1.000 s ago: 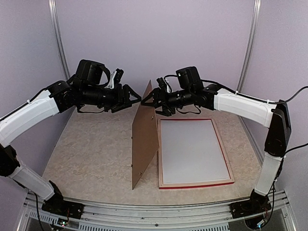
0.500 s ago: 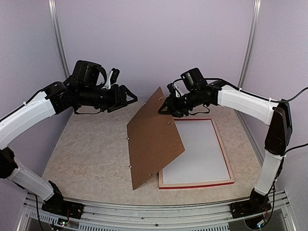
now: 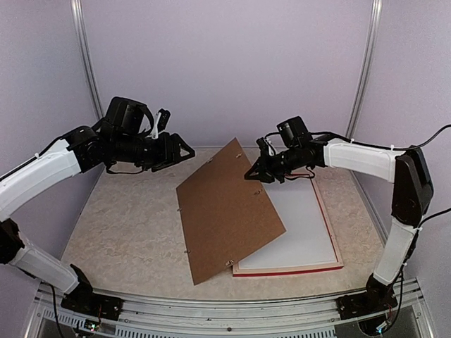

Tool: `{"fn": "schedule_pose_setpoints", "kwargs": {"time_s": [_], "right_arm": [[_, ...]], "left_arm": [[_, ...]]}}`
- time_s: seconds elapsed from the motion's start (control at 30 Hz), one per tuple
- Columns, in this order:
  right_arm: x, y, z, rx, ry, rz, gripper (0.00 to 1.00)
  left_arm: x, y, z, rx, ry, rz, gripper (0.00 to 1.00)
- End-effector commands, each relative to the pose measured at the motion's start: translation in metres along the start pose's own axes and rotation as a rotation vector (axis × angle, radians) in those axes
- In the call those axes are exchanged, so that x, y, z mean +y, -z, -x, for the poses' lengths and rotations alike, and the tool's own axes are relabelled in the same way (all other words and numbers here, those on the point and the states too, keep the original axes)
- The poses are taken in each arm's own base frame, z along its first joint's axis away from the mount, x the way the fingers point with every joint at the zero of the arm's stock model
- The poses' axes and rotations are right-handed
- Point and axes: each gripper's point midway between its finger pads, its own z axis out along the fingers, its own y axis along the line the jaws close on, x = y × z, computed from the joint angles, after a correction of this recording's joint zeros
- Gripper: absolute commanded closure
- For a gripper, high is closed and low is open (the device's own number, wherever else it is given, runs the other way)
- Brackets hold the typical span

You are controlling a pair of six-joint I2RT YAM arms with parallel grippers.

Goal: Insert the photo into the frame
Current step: Pass from the left arm to the right, then place the backboard next to the photo.

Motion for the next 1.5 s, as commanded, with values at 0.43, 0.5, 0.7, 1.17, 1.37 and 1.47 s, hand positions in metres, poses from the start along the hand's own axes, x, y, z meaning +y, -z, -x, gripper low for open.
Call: {"fn": "schedule_pose_setpoints", "kwargs": {"time_s": [0.43, 0.5, 0.7, 1.17, 1.37, 1.47], "right_arm": [[-0.016, 0.123, 0.009, -0.207, -0.090, 0.254, 1.00], [-0.027, 0.143, 0.010, -0.239, -0.107, 0.247, 1.00], [-0.059, 0.186, 0.004, -0.282, -0.150, 0.241, 1.00], [-0.113, 0.209, -0.020, -0.265, -0.241, 0.261, 1.00], [-0.126, 0.202, -0.022, -0.247, -0.259, 0.265, 1.00], [-0.130, 0.198, -0.021, -0.239, -0.262, 0.283, 1.00]], "left_arm": [[0.044, 0.005, 0.006, -0.083, -0.015, 0.136, 0.02], [0.046, 0.003, 0.005, -0.082, -0.009, 0.137, 0.01], [0.050, -0.006, -0.001, -0.061, 0.002, 0.131, 0.01], [0.052, -0.017, -0.007, -0.035, 0.008, 0.126, 0.01], [0.054, -0.018, -0.010, -0.028, 0.011, 0.128, 0.01], [0.055, -0.019, -0.011, -0.027, 0.013, 0.130, 0.01]]}}
